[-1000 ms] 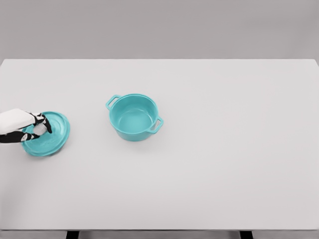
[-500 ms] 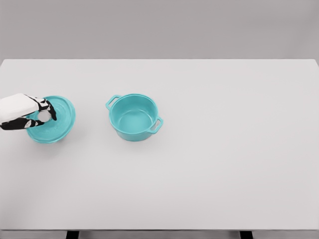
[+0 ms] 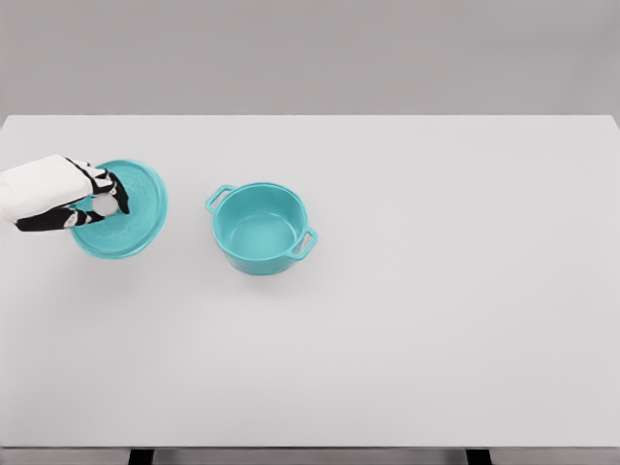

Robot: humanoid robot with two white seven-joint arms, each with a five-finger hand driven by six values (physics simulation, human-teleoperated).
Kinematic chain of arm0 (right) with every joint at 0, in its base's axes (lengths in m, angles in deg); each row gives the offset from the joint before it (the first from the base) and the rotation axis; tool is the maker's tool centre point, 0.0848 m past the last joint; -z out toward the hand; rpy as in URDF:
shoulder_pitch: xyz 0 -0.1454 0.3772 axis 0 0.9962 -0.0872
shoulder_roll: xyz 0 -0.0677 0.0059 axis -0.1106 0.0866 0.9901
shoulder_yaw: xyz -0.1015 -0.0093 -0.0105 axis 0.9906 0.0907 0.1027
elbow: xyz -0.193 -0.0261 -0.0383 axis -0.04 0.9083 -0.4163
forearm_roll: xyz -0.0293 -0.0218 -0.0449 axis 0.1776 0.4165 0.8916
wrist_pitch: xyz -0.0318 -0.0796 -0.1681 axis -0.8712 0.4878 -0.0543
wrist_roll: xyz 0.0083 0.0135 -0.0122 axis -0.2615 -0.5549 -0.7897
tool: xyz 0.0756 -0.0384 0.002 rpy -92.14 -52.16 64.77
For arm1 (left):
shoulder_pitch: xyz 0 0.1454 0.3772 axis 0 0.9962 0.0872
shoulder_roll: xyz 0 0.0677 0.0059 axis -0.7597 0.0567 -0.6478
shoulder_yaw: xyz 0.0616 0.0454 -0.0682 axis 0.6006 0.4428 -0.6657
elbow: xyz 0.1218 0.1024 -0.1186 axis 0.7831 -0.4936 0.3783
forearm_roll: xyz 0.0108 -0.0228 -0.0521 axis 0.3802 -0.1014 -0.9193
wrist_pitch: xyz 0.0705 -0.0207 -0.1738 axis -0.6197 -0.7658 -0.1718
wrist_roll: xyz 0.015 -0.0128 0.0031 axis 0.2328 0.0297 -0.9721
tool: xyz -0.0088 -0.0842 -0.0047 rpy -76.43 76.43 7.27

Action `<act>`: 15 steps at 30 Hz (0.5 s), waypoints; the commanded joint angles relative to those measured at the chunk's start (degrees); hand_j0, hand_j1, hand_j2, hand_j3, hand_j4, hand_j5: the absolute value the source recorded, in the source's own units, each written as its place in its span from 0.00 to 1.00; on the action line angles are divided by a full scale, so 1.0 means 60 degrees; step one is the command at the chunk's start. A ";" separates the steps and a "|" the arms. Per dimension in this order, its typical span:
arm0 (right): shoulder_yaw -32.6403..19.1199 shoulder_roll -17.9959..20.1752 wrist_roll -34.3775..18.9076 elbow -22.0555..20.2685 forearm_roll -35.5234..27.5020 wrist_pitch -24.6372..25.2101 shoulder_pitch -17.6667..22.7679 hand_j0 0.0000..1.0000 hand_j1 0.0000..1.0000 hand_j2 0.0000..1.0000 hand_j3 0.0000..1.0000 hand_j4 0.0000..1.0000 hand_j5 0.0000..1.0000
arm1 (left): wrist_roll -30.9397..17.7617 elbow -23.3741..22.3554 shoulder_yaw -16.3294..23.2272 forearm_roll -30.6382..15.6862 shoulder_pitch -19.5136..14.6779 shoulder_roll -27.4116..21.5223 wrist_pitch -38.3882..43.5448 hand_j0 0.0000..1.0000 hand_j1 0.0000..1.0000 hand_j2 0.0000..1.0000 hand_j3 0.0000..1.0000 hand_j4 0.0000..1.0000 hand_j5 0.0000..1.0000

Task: Cover the pot with left arm

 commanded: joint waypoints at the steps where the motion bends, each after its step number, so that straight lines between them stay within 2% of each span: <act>1: 0.0001 -0.0001 -0.0002 0.0011 0.0001 0.0000 0.0000 1.00 1.00 1.00 1.00 1.00 1.00 | 0.0000 0.0081 0.0052 -0.0040 -0.0044 0.0136 0.0025 0.47 0.47 0.47 0.47 0.47 0.47; 5: 0.0001 -0.0001 -0.0002 0.0011 0.0001 0.0000 -0.0015 1.00 1.00 1.00 1.00 1.00 1.00 | 0.0000 0.0081 0.0667 -0.0040 -0.0542 0.0180 0.0025 0.47 0.47 0.47 0.47 0.47 0.47; 15: 0.0001 -0.0001 -0.0002 -0.0003 0.0001 0.0000 -0.0015 1.00 1.00 1.00 1.00 1.00 1.00 | 0.0000 0.0140 0.0711 -0.0040 -0.0674 0.0649 0.0025 0.47 0.47 0.47 0.47 0.47 0.47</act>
